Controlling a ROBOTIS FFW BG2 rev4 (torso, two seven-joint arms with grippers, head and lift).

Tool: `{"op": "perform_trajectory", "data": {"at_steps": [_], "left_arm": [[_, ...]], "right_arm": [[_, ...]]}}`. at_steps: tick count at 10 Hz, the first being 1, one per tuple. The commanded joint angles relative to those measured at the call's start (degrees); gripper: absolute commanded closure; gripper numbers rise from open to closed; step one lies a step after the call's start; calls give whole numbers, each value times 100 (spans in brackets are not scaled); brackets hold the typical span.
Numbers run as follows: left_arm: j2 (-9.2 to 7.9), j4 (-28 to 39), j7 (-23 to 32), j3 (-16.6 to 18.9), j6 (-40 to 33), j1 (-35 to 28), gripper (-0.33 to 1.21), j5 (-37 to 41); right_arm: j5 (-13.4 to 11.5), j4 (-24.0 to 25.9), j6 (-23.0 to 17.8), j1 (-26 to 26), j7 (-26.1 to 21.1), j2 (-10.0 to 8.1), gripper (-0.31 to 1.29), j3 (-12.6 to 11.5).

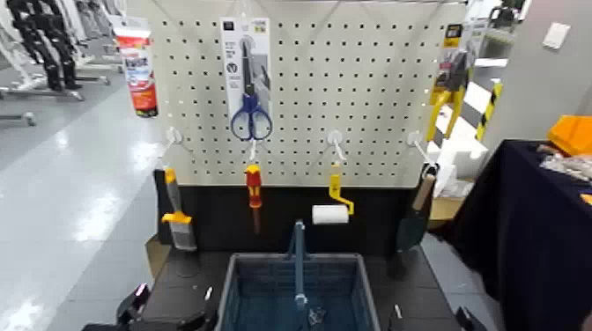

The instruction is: Put the yellow pliers into the crate.

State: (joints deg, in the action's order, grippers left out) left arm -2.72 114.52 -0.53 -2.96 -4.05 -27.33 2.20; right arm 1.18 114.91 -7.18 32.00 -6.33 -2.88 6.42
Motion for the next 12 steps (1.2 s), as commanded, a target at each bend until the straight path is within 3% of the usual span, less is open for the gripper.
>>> {"op": "perform_trajectory", "data": {"at_steps": [1,7,12], "left_arm": [[8,0,0,-11,1,9,12,-18],[0,0,0,-38,36,18,12,-18],[0,0,-9,-55,54,26,12,-9]], "right_arm": [[-4,-3,7,-10,0,-2,15,0],[31,14,59,-97,158,-2,15,-123],[225,137,516,-669,1213,7,16,-879]]}}
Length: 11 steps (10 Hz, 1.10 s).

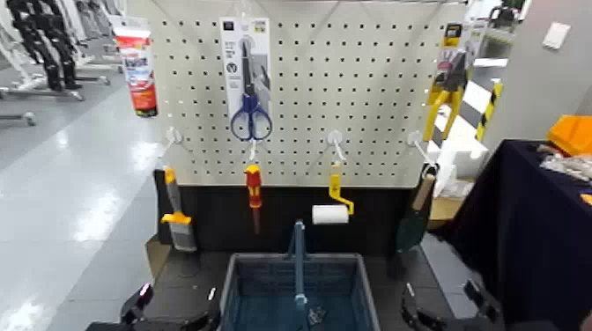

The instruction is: Put the yellow pliers into the crate.

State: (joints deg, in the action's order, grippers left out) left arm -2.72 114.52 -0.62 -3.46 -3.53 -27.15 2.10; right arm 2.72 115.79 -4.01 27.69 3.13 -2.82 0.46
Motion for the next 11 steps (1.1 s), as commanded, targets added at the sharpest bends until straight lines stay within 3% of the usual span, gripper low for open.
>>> {"op": "perform_trajectory", "data": {"at_steps": [1,4,8,11], "left_arm": [[-9,0,0,-23,1,25,12,9],[-18,-18,-26,-49,36,78,12,18],[-26,-35,-70,-84,62,148,13,27],[-35,-53,-105,-84,62,174,13,36]], "right_arm": [[97,102,313,-370,443,9,17,-459],[211,137,638,-827,1102,18,17,-969],[281,58,937,-1539,1638,-26,17,-1373],[264,-135,1157,-2154,2113,-167,17,-1576]]}}
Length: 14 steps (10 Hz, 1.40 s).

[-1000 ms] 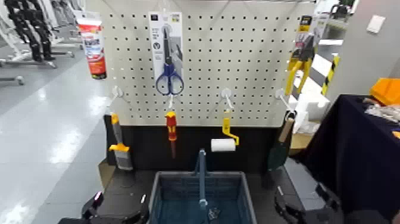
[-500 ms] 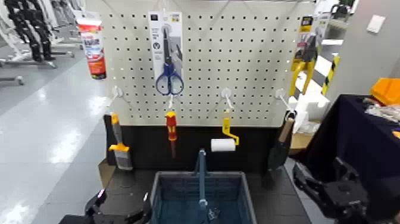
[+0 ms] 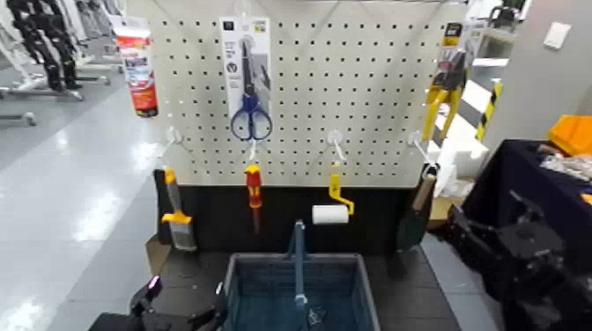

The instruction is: Put the yellow pliers into the crate.

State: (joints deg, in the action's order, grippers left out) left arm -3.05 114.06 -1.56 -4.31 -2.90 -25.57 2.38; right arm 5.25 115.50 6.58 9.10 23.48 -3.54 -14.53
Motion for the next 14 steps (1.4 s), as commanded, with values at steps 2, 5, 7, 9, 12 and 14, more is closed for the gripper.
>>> {"op": "perform_trajectory", "data": {"at_steps": [2,5,7,9,12,14], "left_arm": [[-3,-24,-20,9,0,25,13,16],[-11,-24,-64,9,0,52,13,25],[-3,-24,-73,0,0,52,13,25],[15,-24,-108,0,0,69,13,16],[32,-33,-143,-9,27,104,13,16],[41,-33,-161,-9,18,122,13,16]], "right_arm": [[126,-283,141,-708,245,-279,17,-77],[134,-634,229,-1420,754,-534,17,-121],[222,-810,229,-1772,1000,-701,17,-121],[433,-1083,176,-2106,1229,-868,17,-94],[486,-1381,194,-2536,1519,-1070,17,73],[697,-1671,168,-2818,1712,-1140,17,161]]}}
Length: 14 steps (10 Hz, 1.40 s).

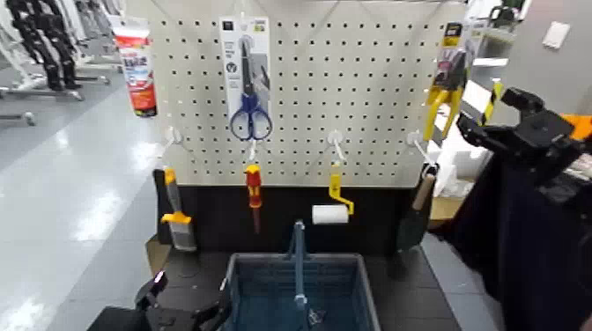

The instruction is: Put the yellow pliers into the crate.

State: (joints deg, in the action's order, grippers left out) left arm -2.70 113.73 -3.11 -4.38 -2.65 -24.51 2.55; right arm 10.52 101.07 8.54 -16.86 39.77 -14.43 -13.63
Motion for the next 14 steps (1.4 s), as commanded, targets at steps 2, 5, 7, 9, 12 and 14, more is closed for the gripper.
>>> {"op": "perform_trajectory", "data": {"at_steps": [2,5,7,9,12,14], "left_arm": [[32,-9,-23,-1,1,26,13,-9],[32,-9,-40,-1,-8,43,13,-26],[32,-9,-49,-19,-25,70,13,-35],[50,-35,-58,-28,-34,105,13,-35],[76,-61,-84,-28,-60,114,13,-35],[85,-61,-93,-10,-69,105,13,-35]], "right_arm": [[249,-456,-37,-511,277,-157,17,202],[337,-773,34,-862,585,-332,17,431],[381,-896,113,-1056,752,-447,18,563],[451,-1045,183,-1214,901,-561,18,677],[556,-1265,288,-1443,1121,-640,19,923],[565,-1291,288,-1469,1121,-649,30,958]]}}
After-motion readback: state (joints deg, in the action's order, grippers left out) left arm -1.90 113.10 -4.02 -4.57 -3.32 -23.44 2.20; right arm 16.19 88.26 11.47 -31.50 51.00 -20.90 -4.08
